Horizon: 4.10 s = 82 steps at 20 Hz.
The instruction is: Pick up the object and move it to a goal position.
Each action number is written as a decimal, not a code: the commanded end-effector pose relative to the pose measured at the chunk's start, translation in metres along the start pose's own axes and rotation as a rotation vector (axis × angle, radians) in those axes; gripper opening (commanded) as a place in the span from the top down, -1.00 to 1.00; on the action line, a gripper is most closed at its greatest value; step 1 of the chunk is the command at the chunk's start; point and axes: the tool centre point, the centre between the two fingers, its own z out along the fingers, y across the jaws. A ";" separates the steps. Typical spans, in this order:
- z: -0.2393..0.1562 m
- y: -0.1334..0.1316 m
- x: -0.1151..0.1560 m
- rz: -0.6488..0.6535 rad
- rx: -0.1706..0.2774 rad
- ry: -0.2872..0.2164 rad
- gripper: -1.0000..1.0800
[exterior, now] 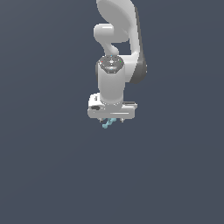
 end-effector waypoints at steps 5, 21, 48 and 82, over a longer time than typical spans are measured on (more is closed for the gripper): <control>-0.001 0.012 -0.001 0.017 -0.007 -0.002 -0.92; -0.001 0.038 -0.007 0.086 -0.022 -0.007 -0.92; 0.012 0.018 -0.069 0.674 0.002 0.008 -0.92; 0.064 0.015 -0.082 0.790 0.009 0.010 1.00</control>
